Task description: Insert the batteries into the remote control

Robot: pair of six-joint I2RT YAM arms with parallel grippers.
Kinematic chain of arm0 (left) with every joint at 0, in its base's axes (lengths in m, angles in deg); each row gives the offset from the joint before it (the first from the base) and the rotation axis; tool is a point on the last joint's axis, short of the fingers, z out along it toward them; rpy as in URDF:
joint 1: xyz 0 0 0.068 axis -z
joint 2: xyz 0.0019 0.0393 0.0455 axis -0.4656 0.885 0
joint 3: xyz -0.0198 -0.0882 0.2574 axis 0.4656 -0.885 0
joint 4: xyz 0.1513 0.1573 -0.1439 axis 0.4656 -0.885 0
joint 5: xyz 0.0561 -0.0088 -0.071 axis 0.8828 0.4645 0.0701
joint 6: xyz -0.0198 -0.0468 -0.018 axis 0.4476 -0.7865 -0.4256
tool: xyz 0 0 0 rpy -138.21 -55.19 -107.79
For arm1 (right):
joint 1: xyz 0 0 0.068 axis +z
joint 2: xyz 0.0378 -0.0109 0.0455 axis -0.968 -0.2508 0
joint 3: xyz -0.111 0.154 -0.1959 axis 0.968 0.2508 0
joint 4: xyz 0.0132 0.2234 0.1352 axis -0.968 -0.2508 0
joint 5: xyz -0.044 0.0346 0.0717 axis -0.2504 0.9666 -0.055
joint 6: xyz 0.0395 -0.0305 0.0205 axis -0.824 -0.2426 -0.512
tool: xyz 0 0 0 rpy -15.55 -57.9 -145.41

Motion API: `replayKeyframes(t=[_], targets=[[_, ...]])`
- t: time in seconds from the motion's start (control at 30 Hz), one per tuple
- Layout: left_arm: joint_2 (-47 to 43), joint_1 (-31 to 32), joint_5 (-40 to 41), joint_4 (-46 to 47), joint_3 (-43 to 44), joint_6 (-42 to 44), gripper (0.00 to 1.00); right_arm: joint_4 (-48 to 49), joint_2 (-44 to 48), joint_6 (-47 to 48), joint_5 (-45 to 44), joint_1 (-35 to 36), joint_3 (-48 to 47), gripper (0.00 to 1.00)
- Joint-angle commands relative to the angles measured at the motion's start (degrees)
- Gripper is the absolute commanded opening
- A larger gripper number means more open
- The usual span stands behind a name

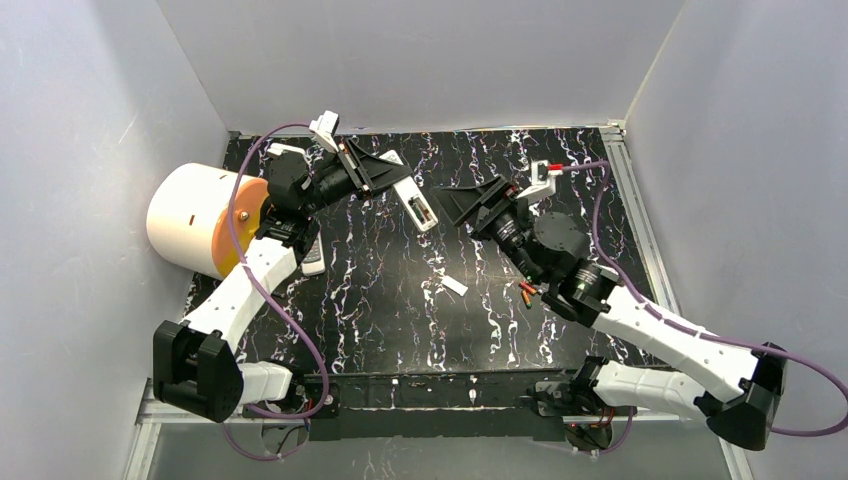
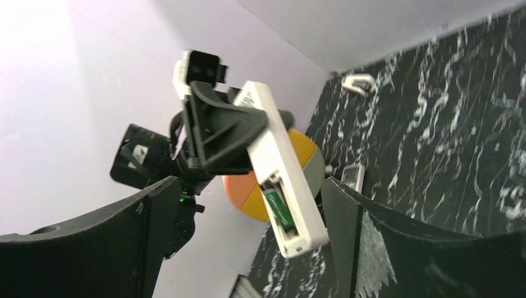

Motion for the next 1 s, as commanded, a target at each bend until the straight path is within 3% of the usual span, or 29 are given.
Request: replayKeyframes(t=[0.0,0.13,0.3,0.8,0.97], targets=[[-1.78,0.04,2.91,1.98,1.99,-0.77,0.0,0.7,-1.34,-17.0,-1.62,0.0,3.81,0.93],[-1.41,0.04,2.36,2.02,2.65,-3.09,0.0,9.62,-3.01,-22.95,2.5,0.04,7.78,0.94],[-1.21,0.03,1.47,2.06,2.55,-4.08,0.0,22.24,-6.83,-23.24,9.59,0.05,7.89,0.95],[-3.22,0.04,-3.08,3.92,1.31,-0.08,0.0,20.77,-10.53,-24.03,9.27,-0.23,3.74,0.9],[-3.32,0.04,-3.57,6.84,0.43,0.06,0.0,21.02,-11.69,-24.02,11.52,-0.95,2.47,0.78]])
